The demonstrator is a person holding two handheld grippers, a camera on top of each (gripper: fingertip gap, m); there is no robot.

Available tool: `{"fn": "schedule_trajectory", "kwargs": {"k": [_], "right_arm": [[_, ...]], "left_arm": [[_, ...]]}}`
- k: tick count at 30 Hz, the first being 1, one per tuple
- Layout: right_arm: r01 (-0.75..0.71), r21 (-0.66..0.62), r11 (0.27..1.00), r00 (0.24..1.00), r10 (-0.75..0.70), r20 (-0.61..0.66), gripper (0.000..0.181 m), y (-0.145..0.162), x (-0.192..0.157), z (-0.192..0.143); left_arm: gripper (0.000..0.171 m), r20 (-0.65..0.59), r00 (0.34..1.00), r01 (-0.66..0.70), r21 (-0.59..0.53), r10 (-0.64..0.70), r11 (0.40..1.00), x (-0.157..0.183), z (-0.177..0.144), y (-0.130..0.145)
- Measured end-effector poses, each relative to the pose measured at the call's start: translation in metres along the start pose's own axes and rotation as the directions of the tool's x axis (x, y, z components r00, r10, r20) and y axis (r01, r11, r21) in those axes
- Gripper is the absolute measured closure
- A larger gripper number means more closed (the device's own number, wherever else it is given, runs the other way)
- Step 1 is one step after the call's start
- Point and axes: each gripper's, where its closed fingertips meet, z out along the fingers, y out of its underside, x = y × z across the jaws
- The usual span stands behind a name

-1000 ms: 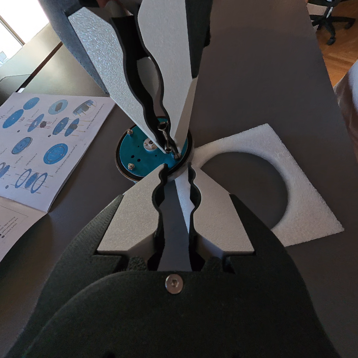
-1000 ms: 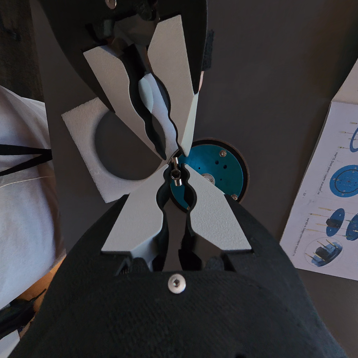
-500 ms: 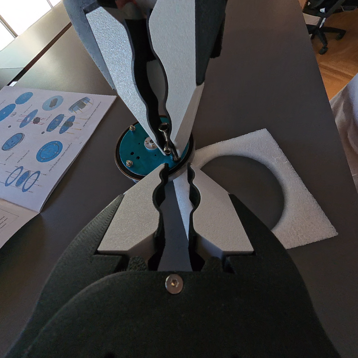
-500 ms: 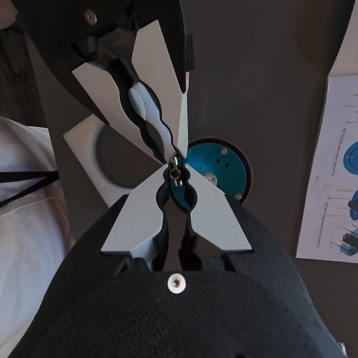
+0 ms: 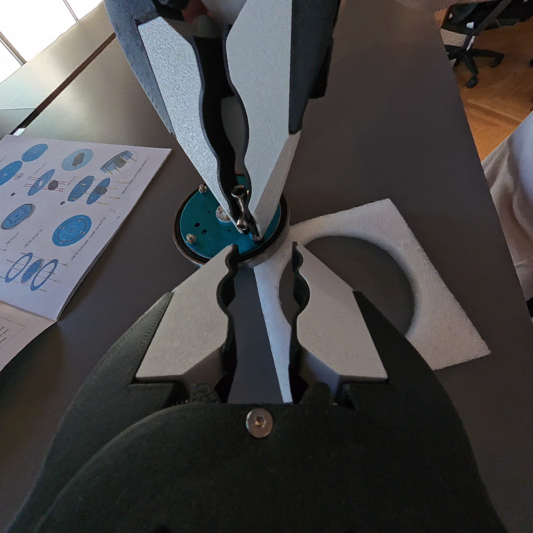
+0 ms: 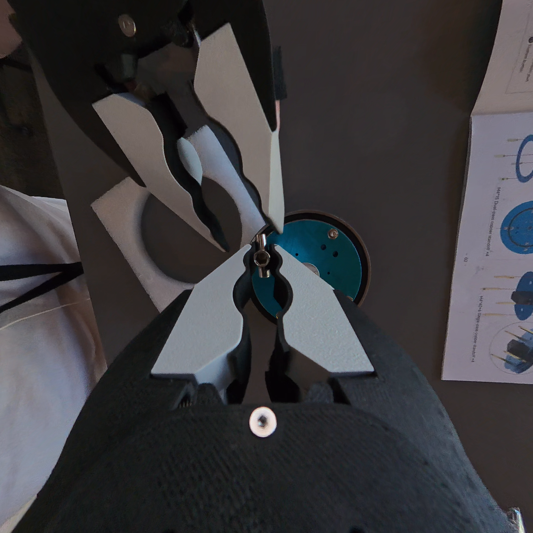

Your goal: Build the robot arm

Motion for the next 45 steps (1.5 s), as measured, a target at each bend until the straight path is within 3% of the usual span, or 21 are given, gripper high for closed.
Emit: {"fn": "schedule_trajectory", "kwargs": {"k": [4, 11, 15, 19, 23, 29, 37, 41, 45], "right_arm": [[0.007, 0.020, 1.000, 1.000, -0.007, 0.024, 0.174, -0.007, 0.002, -0.013], [0.030, 0.097, 0.995, 0.996, -0.021, -0.088, 0.174, 0.004, 0.038, -0.058], [0.007, 0.113, 0.994, 1.000, -0.010, 0.023, 0.174, 0.020, 0.048, -0.048], [0.047, 0.120, 0.992, 0.998, -0.052, 0.040, 0.174, 0.024, 0.055, -0.037], [0.107, 0.085, 0.991, 0.994, -0.109, 0.018, 0.174, 0.028, 0.059, -0.027], [0.118, 0.063, 0.991, 0.992, -0.120, 0.038, 0.174, 0.030, 0.060, -0.021], [0.099, 0.022, 0.995, 0.993, -0.101, 0.062, 0.175, 0.031, 0.060, -0.019], [0.000, 0.028, 1.000, 1.000, -0.001, 0.003, 0.174, 0.031, 0.061, -0.019], [-0.058, 0.045, 0.997, 0.998, 0.060, -0.037, 0.174, 0.030, 0.061, -0.018]], "left_arm": [[0.135, -0.004, 1.000, 0.020, 0.028, -0.020, 0.999, -0.001, -0.004, -0.003], [0.137, 0.004, 0.999, 0.054, 0.083, -0.054, 0.995, -0.004, -0.014, -0.010], [0.138, 0.045, 0.993, 0.105, 0.104, -0.110, 0.989, -0.022, -0.018, -0.016], [0.132, 0.070, 0.989, 0.133, 0.005, -0.133, 0.991, -0.046, -0.009, -0.008], [0.131, -0.013, 0.979, 0.203, -0.044, -0.204, 0.978, -0.055, 0.006, -0.005], [0.132, -0.170, 0.913, 0.379, 0.025, -0.370, 0.925, -0.059, 0.012, -0.008], [0.137, -0.117, 0.944, 0.317, 0.042, -0.310, 0.948, -0.064, 0.010, -0.012], [0.140, -0.049, 0.979, 0.198, 0.034, -0.197, 0.980, -0.070, 0.015, -0.026], [0.165, -0.079, 0.993, 0.091, 0.057, -0.086, 0.994, -0.063, 0.021, -0.044]]}}
